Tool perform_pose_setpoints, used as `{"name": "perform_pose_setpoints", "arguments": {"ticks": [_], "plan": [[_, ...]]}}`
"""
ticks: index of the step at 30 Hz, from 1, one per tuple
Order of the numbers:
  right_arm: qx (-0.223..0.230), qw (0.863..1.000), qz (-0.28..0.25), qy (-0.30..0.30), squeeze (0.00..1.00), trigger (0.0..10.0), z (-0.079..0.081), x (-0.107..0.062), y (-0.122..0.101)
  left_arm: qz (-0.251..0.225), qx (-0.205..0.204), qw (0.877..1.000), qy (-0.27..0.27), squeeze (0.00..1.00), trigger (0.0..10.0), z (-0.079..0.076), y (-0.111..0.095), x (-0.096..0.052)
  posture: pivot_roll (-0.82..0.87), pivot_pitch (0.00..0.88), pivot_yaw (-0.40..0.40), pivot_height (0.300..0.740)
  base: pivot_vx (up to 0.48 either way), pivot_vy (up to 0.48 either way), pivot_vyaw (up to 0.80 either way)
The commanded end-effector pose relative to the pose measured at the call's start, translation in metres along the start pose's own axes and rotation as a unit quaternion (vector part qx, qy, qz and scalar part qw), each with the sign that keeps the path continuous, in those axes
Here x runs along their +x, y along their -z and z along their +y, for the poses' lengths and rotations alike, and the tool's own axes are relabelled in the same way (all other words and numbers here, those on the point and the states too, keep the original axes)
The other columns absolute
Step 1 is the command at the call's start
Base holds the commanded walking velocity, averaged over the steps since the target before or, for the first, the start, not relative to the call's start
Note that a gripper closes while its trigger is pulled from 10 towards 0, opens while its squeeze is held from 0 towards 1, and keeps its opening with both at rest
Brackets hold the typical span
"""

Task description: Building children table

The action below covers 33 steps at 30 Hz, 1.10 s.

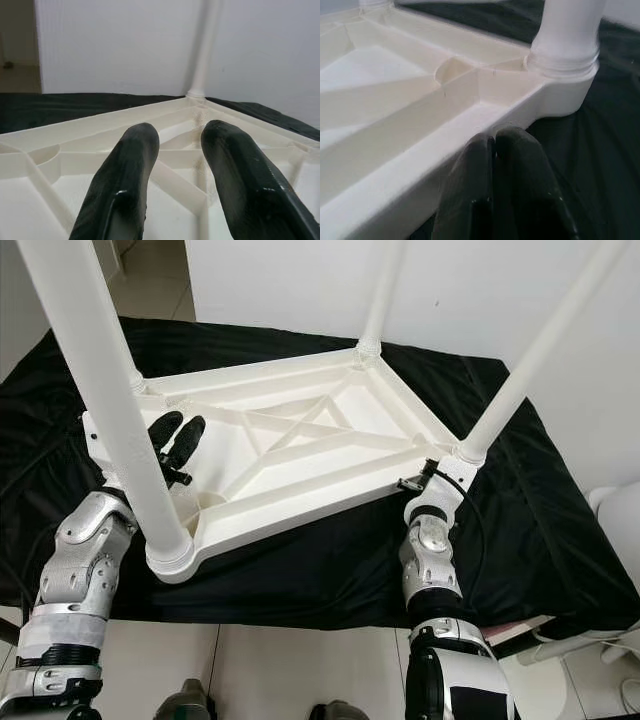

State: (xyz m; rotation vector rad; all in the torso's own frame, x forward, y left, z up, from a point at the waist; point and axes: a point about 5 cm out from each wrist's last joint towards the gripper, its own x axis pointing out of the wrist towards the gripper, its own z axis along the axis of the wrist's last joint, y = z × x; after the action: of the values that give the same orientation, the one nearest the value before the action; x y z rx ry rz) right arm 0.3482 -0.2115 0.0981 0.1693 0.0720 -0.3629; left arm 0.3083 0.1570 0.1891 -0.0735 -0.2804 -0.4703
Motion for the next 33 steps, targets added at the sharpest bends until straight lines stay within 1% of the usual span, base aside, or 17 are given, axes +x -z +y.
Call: {"name": "perform_pose_setpoints", "arguments": {"ticks": [1,2,4,5,7,8,10,16,17,18,21,24,25,27,28,30,33], "plan": [[0.009,1.000,0.025,-0.002,0.00,10.0,-0.006,0.007,-0.001,0.000,-0.015,0.970,0.242,0.00,10.0,-0.036,-0.005,-0.004,0.16,0.004,-0.114,0.740,0.000,0.000,0.00],[0.009,1.000,0.025,-0.002,0.00,10.0,-0.006,0.007,-0.001,0.000,-0.015,0.970,0.242,0.00,10.0,-0.036,-0.005,-0.004,0.16,0.004,-0.114,0.740,0.000,0.000,0.00],[0.016,0.999,0.046,-0.015,0.00,10.0,-0.005,0.012,-0.001,0.004,-0.029,0.965,0.259,0.00,10.0,-0.045,-0.010,-0.007,0.17,0.002,-0.118,0.740,0.000,0.000,0.00],[0.016,0.999,0.046,-0.015,0.00,10.0,-0.005,0.012,-0.001,0.004,-0.029,0.965,0.259,0.00,10.0,-0.045,-0.010,-0.007,0.17,0.002,-0.118,0.740,0.000,0.000,0.00],[0.023,0.997,0.066,-0.029,0.00,10.0,-0.003,0.015,0.000,0.009,-0.037,0.961,0.273,0.00,10.0,-0.052,-0.015,-0.011,0.17,0.002,-0.118,0.740,0.000,0.000,0.00],[0.024,0.996,0.071,-0.047,0.00,10.0,0.000,0.016,-0.002,0.008,-0.044,0.959,0.279,0.00,10.0,-0.055,-0.018,-0.012,0.17,0.001,-0.118,0.740,0.000,0.000,0.00],[0.022,0.995,0.073,-0.069,0.00,10.0,0.005,0.018,-0.004,0.009,-0.052,0.957,0.285,0.00,10.0,-0.059,-0.022,-0.013,0.17,0.001,-0.116,0.740,0.000,0.000,0.00],[0.022,0.993,0.077,-0.083,0.00,10.0,0.007,0.020,-0.006,0.013,-0.054,0.955,0.291,0.00,10.0,-0.063,-0.024,-0.015,0.17,0.002,-0.118,0.740,0.000,0.000,0.00],[0.020,0.992,0.081,-0.098,0.00,10.0,0.011,0.021,-0.009,0.015,-0.059,0.952,0.299,0.00,10.0,-0.065,-0.026,-0.016,0.16,0.002,-0.119,0.740,0.000,0.000,0.00],[0.020,0.992,0.081,-0.098,0.00,10.0,0.011,0.021,-0.009,0.015,-0.059,0.952,0.299,0.00,10.0,-0.065,-0.026,-0.016,0.16,0.002,-0.119,0.740,0.000,0.000,0.00],[0.014,0.987,0.086,-0.138,0.00,10.0,0.019,0.024,-0.015,0.022,-0.074,0.943,0.323,0.00,10.0,-0.073,-0.033,-0.020,0.16,0.000,-0.118,0.740,0.000,0.000,0.00],[0.007,0.986,0.085,-0.145,0.00,10.0,0.022,0.025,-0.017,0.028,-0.083,0.938,0.336,0.00,10.0,-0.077,-0.037,-0.022,0.16,0.000,-0.114,0.740,0.000,0.000,0.00],[0.007,0.986,0.085,-0.145,0.00,10.0,0.022,0.025,-0.017,0.028,-0.083,0.938,0.336,0.00,10.0,-0.077,-0.037,-0.022,0.16,0.000,-0.114,0.740,0.000,0.000,0.00],[-0.012,0.985,0.078,-0.156,0.00,10.0,0.028,0.026,-0.022,0.032,-0.085,0.934,0.346,0.00,10.0,-0.080,-0.041,-0.026,0.16,0.000,-0.110,0.740,0.000,0.000,0.00],[-0.012,0.985,0.078,-0.156,0.00,10.0,0.028,0.026,-0.022,0.032,-0.085,0.934,0.346,0.00,10.0,-0.080,-0.041,-0.026,0.16,0.000,-0.110,0.740,0.000,0.000,0.00],[-0.017,0.984,0.065,-0.166,0.00,10.0,0.038,0.027,-0.028,0.036,-0.088,0.932,0.350,0.00,10.0,-0.082,-0.044,-0.027,0.16,0.000,-0.104,0.740,0.000,0.000,0.00],[-0.016,0.984,0.058,-0.169,0.00,10.0,0.042,0.027,-0.030,0.038,-0.088,0.931,0.351,0.00,10.0,-0.082,-0.045,-0.028,0.16,0.002,-0.101,0.740,0.000,0.000,0.00]]}}
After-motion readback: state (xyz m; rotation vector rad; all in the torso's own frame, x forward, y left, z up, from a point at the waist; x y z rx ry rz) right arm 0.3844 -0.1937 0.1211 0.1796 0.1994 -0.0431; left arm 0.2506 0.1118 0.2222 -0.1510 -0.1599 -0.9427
